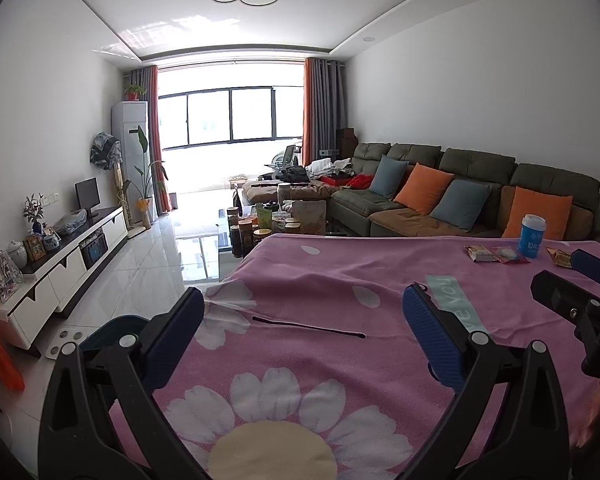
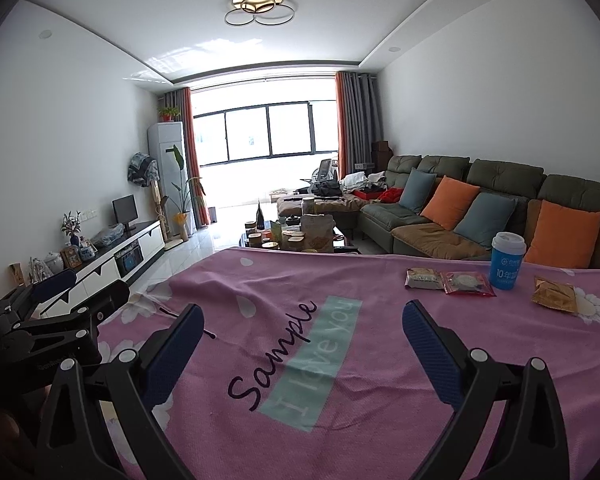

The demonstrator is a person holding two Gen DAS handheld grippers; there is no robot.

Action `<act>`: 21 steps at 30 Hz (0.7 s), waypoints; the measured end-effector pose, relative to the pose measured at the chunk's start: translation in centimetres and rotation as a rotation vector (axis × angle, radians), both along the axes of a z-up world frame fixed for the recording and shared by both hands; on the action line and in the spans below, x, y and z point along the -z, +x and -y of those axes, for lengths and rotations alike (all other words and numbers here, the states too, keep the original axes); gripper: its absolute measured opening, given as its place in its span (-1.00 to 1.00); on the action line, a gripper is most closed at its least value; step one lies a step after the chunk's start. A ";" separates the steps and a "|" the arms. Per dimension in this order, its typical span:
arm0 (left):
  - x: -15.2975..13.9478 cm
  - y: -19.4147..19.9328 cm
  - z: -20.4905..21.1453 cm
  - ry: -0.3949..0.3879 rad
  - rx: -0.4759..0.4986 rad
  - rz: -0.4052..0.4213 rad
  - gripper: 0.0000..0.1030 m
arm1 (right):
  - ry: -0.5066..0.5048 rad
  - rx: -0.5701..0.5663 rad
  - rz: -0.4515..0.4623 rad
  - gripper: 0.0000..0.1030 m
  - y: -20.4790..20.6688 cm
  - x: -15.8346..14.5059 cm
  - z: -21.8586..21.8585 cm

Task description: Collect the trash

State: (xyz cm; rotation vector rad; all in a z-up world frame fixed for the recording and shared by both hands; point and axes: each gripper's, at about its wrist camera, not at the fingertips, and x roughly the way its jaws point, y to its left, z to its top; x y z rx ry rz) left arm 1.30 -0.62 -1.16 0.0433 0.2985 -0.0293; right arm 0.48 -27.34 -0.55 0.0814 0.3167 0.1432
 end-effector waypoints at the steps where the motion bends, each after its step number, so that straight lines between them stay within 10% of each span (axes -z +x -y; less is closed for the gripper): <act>1: 0.0 -0.1 0.0 0.001 0.000 0.002 0.89 | 0.000 0.001 0.000 0.87 0.0 0.0 0.0; 21: 0.2 -0.3 0.1 0.000 -0.007 0.016 0.89 | -0.003 0.015 0.009 0.87 -0.5 -0.4 0.3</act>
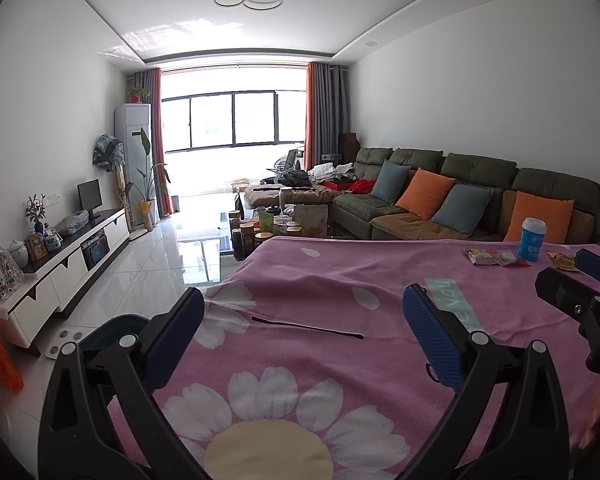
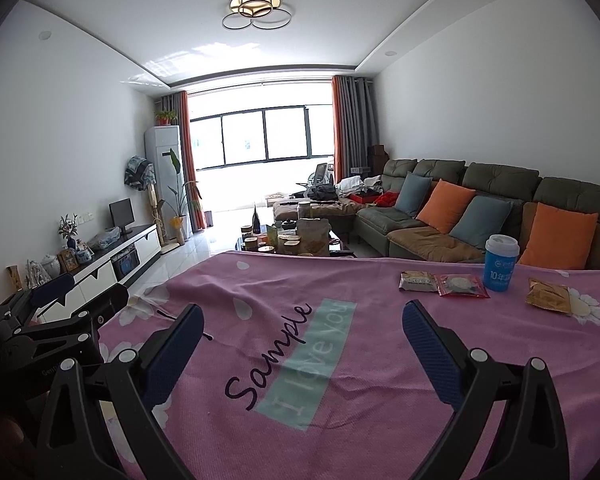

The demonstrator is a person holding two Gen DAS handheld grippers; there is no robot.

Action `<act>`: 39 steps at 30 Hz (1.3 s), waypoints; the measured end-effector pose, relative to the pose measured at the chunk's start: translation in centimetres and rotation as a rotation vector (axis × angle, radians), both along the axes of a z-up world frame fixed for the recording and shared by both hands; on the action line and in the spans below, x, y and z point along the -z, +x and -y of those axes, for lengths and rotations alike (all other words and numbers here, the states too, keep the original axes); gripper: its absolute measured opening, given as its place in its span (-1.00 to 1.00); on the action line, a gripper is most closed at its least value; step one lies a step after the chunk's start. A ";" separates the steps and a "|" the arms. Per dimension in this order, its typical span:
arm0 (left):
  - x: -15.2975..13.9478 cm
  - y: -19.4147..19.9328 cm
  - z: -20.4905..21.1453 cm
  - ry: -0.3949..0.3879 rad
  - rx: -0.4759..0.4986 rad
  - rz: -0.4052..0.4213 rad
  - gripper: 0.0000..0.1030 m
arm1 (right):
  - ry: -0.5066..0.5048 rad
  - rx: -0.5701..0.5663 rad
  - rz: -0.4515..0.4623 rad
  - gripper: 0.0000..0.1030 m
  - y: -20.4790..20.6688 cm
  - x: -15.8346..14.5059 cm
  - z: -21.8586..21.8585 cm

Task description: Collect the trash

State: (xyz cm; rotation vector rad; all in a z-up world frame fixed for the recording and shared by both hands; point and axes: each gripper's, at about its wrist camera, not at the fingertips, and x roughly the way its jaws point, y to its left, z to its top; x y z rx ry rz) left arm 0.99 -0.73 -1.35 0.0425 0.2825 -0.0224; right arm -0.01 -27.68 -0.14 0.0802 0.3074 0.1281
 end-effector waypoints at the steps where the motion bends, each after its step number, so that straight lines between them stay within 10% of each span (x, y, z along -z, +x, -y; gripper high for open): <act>1: 0.0 0.0 0.0 0.000 0.000 0.000 0.89 | 0.001 0.001 0.001 0.87 0.0 0.0 0.0; 39: 0.0 0.3 -0.1 -0.013 -0.028 0.010 0.89 | 0.008 0.002 0.000 0.87 0.1 -0.1 0.2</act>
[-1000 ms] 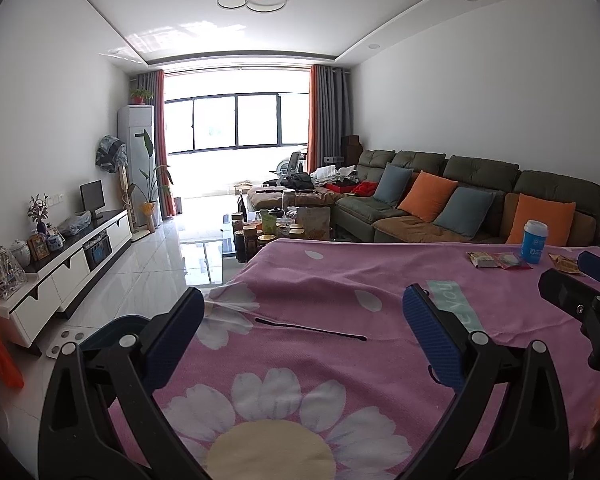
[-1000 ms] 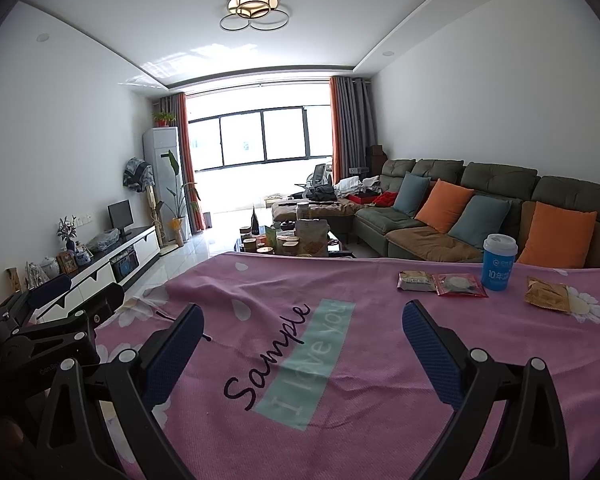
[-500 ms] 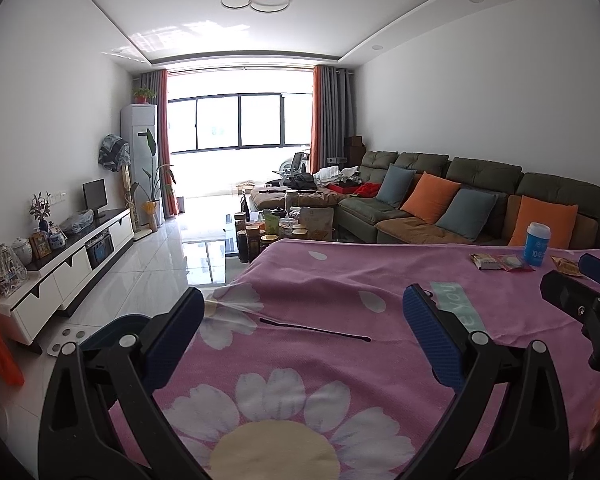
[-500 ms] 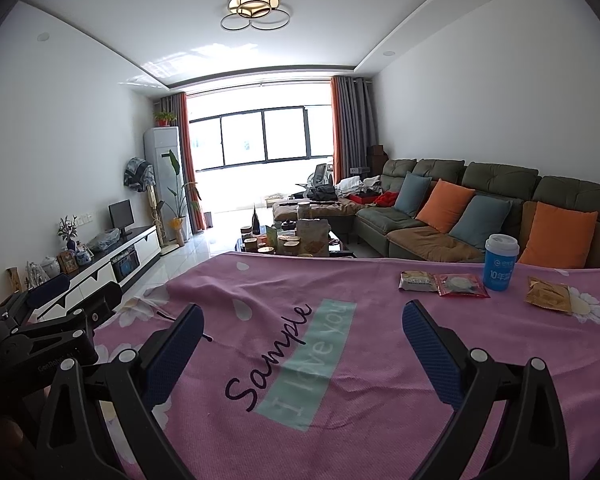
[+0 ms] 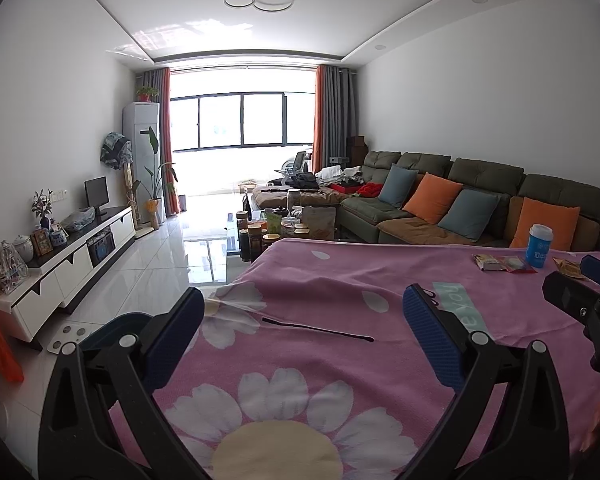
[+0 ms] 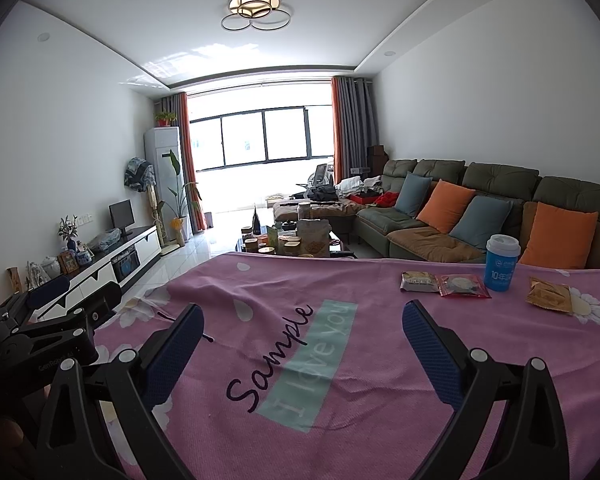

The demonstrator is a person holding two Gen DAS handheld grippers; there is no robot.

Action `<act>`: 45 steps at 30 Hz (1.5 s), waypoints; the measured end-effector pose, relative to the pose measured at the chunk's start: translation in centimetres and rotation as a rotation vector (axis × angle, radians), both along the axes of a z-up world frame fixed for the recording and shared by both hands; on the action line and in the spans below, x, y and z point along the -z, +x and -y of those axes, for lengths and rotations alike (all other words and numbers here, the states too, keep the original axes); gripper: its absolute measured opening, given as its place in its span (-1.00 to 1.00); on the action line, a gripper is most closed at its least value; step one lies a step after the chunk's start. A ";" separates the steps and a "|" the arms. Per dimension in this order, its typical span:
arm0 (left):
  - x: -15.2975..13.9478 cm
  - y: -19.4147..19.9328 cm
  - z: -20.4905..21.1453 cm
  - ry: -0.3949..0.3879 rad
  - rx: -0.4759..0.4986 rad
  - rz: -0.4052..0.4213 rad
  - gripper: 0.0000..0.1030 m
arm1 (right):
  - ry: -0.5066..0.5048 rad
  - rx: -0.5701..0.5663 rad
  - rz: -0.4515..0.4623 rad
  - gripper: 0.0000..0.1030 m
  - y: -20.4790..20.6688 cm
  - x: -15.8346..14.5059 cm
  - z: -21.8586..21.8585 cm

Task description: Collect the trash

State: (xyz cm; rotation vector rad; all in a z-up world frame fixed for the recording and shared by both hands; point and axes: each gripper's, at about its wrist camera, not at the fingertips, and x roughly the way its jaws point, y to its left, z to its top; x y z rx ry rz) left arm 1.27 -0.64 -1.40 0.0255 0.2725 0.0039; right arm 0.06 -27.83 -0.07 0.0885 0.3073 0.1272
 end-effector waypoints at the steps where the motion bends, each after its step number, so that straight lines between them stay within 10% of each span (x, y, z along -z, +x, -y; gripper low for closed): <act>1: 0.0 0.0 0.0 0.001 0.000 0.000 0.89 | 0.000 0.000 -0.001 0.87 0.0 0.0 0.0; 45: 0.1 0.1 -0.3 0.000 -0.008 -0.004 0.89 | 0.000 -0.001 -0.001 0.87 0.2 -0.2 -0.2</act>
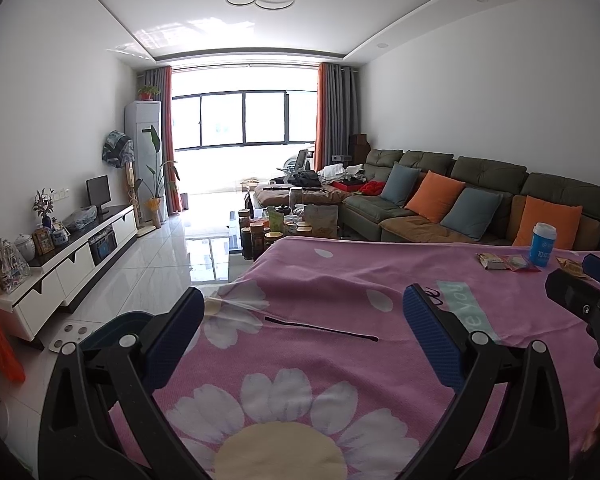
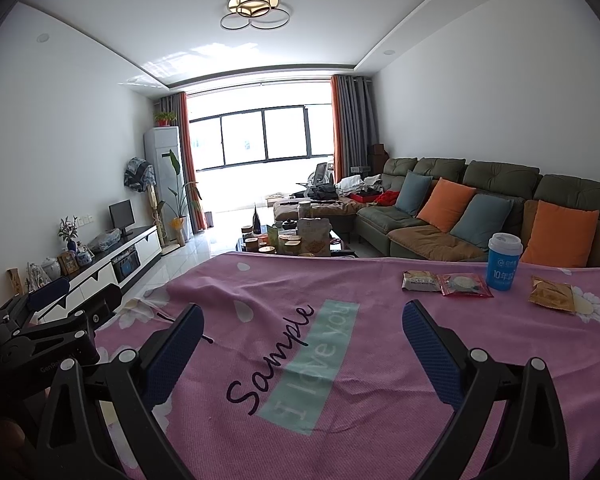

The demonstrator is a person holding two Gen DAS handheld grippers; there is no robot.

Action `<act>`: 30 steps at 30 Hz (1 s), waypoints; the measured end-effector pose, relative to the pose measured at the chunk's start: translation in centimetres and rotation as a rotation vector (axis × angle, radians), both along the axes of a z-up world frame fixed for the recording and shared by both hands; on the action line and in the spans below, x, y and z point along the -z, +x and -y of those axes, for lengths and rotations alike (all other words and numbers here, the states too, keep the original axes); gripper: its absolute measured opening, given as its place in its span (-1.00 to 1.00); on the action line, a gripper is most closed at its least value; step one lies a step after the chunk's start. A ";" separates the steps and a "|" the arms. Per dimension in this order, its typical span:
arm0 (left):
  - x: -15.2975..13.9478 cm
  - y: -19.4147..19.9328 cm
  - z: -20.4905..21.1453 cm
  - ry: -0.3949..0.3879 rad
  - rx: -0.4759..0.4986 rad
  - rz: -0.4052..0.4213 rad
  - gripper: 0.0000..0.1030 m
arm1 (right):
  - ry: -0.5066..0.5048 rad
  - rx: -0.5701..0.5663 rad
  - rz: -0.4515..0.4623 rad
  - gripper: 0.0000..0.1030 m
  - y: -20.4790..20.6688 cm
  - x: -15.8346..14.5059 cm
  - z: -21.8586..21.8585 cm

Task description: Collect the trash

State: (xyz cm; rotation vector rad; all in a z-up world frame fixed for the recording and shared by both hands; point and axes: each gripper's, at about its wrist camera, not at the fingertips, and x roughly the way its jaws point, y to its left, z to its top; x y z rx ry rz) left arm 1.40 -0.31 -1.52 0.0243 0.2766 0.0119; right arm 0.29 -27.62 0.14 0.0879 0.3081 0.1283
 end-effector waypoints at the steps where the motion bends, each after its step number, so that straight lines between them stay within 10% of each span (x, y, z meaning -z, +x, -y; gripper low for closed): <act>1: 0.0 0.0 0.0 0.000 0.000 0.001 0.90 | 0.000 0.000 0.000 0.87 0.0 0.0 0.0; 30: 0.4 0.1 -0.2 0.003 -0.007 -0.005 0.89 | 0.002 -0.002 -0.002 0.87 0.0 0.1 -0.1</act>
